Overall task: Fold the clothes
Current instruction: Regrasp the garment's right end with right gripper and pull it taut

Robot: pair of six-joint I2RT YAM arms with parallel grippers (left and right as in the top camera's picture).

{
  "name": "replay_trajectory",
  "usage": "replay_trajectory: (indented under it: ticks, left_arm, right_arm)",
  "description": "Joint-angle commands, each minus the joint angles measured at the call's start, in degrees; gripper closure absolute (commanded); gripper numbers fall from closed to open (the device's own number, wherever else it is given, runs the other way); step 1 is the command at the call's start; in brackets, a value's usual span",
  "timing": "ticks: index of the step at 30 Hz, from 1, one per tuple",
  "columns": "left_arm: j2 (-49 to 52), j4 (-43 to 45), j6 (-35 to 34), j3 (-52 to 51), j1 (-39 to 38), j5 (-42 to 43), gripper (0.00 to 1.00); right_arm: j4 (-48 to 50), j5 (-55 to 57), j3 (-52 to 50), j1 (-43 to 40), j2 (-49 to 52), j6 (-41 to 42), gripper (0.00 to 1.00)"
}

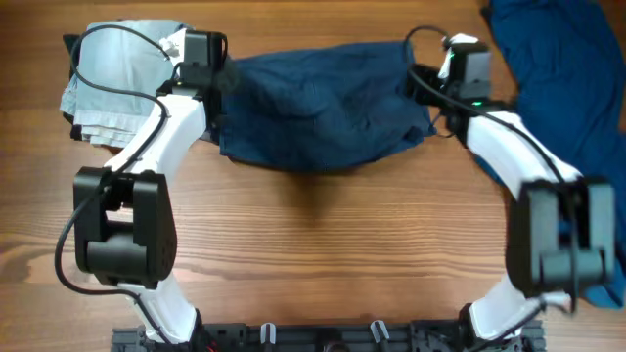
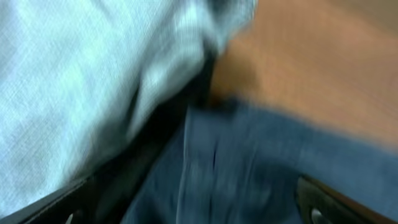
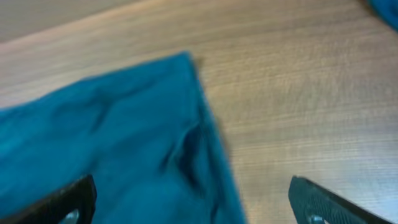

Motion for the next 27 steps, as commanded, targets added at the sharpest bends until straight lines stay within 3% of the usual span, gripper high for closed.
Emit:
replay_trajectory:
  ticks: [1,3,5,7,8,10,16,17,18,19,20,24,27]
  left_arm:
    - [-1.44,-7.17,3.67,-0.04,0.15,11.63,0.0]
    - [-1.4,-13.25,3.67,-0.07,0.15,16.11,0.04]
    - [-1.38,-17.09,3.69,-0.07,0.15,16.26,0.12]
    - [-1.38,-19.19,3.98,-0.07,0.17,16.24,0.36]
    - [-1.38,-19.41,4.09,-0.07,0.17,16.24,0.44]
    - [-1.38,-19.34,4.09,-0.07,0.15,16.24,0.55]
    - [-1.38,-19.39,4.09,-0.07,0.15,16.24,0.58]
    - [-1.38,-19.39,4.09,-0.07,0.15,16.24,0.58]
    - [-1.38,-19.37,4.09,-0.07,0.15,16.24,0.58]
    - [-1.38,-19.34,4.09,-0.07,0.15,16.24,0.58]
    - [-1.38,-19.32,4.09,-0.07,0.15,16.24,0.59]
    - [-1.33,-19.1,4.07,-0.07,0.15,16.24,0.71]
    - [-1.29,-19.12,4.07,-0.07,0.15,16.24,0.74]
  right_arm:
    - [-14.8,-13.9,2.29,-2.99,-11.28,-0.04,0.01]
    - [-24.79,-18.4,2.12,-3.72,-12.13,1.53,0.08]
    - [-26.73,-19.82,0.13,-3.72,-11.34,1.68,0.16]
    - [-26.08,-21.53,-3.26,-3.72,-9.31,2.25,0.45]
    - [-25.38,-21.55,-4.31,-3.76,-8.11,2.99,0.5]
    - [-23.3,-21.53,-4.85,-3.76,-6.08,2.97,0.5]
    - [-11.93,-21.79,-4.85,-4.02,3.63,5.75,0.44]
    - [-9.92,-24.15,-4.85,-4.02,4.57,5.73,0.47]
    - [-8.44,-26.12,-4.85,-4.02,4.59,5.75,0.6]
    - [-6.64,-28.87,-4.68,-4.02,4.28,5.77,0.73]
    - [-4.5,-31.5,-4.2,-4.04,3.65,6.75,0.96]
    - [-0.52,-31.76,2.34,-4.02,0.68,6.08,0.96]
    - [4.79,-21.22,2.56,-3.85,1.33,5.33,0.96]
